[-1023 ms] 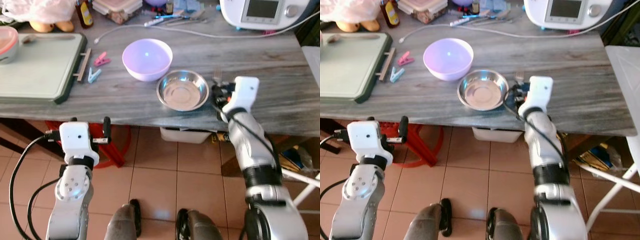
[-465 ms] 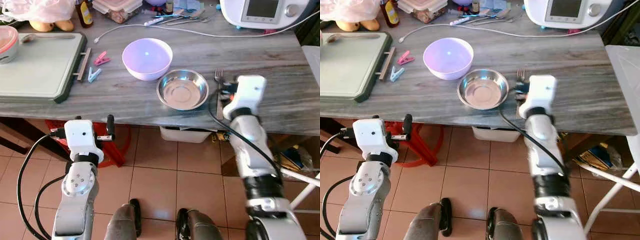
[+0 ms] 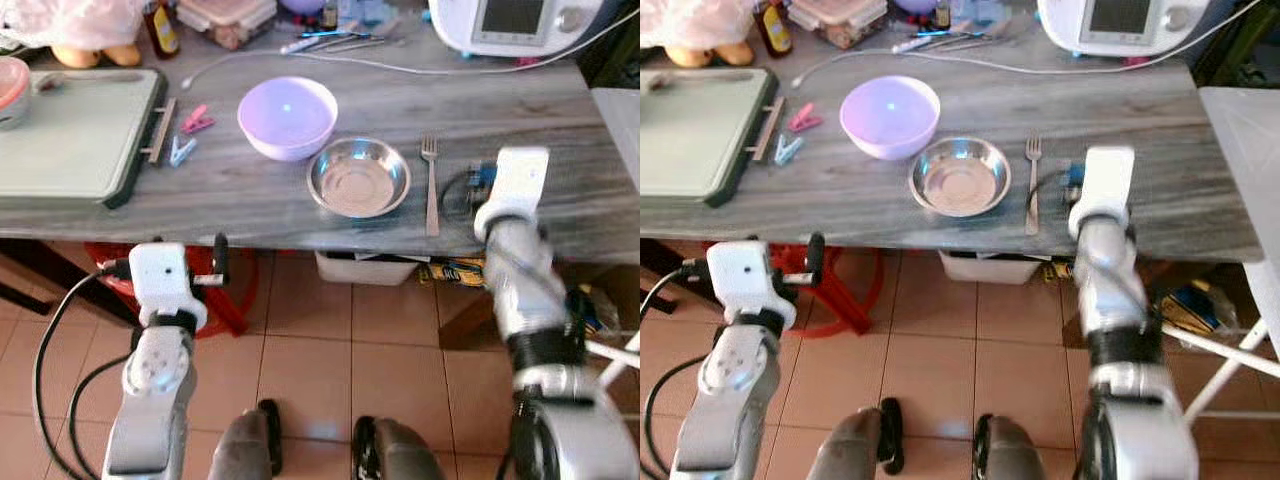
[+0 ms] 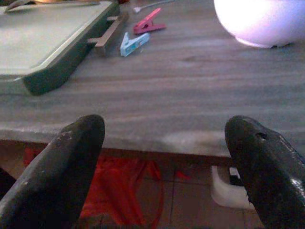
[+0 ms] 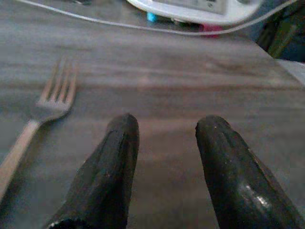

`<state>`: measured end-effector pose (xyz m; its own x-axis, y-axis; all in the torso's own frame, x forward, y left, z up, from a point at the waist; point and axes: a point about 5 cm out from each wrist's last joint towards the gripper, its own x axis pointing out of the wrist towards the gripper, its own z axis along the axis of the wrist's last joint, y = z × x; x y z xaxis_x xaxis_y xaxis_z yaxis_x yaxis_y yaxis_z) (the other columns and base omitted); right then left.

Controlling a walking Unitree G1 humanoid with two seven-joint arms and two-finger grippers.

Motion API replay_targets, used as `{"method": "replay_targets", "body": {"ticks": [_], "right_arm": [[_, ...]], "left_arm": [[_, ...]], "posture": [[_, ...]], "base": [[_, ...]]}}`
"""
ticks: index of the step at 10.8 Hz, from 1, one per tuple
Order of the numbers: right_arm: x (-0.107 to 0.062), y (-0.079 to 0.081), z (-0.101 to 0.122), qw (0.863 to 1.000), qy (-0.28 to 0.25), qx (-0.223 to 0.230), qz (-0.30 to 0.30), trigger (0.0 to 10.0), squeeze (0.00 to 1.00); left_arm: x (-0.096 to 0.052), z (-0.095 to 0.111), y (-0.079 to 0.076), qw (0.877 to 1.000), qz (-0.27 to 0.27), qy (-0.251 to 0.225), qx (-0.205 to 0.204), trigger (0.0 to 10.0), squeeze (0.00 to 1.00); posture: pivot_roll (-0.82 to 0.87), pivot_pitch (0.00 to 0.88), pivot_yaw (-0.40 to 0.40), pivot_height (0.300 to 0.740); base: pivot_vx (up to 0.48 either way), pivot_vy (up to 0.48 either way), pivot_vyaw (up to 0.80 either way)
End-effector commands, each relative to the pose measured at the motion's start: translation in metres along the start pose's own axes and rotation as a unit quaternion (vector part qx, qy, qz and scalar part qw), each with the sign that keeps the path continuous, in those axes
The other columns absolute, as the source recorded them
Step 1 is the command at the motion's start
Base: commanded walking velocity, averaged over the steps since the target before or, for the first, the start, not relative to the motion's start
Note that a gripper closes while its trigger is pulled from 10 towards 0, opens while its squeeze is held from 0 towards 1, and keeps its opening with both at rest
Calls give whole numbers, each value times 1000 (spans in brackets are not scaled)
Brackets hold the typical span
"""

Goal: Setting the table

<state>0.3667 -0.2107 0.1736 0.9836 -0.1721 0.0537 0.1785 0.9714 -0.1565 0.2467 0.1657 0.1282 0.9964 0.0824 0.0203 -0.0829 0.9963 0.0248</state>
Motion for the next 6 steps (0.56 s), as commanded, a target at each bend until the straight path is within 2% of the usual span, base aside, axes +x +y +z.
{"method": "replay_targets", "body": {"ticks": [1, 6], "right_arm": [[2, 4, -9, 999, 30, 1, 17, 10000, 0], [12, 21, -9, 995, 66, 9, 80, 10000, 0]], "left_arm": [[-4, 2, 5, 1000, 3, 2, 6, 10000, 0], [-6, 3, 7, 1000, -1, 8, 12, 10000, 0]], "posture": [[64, 249, 41, 740], [74, 262, 46, 740]], "base": [[0, 0, 0], [0, 0, 0]]}}
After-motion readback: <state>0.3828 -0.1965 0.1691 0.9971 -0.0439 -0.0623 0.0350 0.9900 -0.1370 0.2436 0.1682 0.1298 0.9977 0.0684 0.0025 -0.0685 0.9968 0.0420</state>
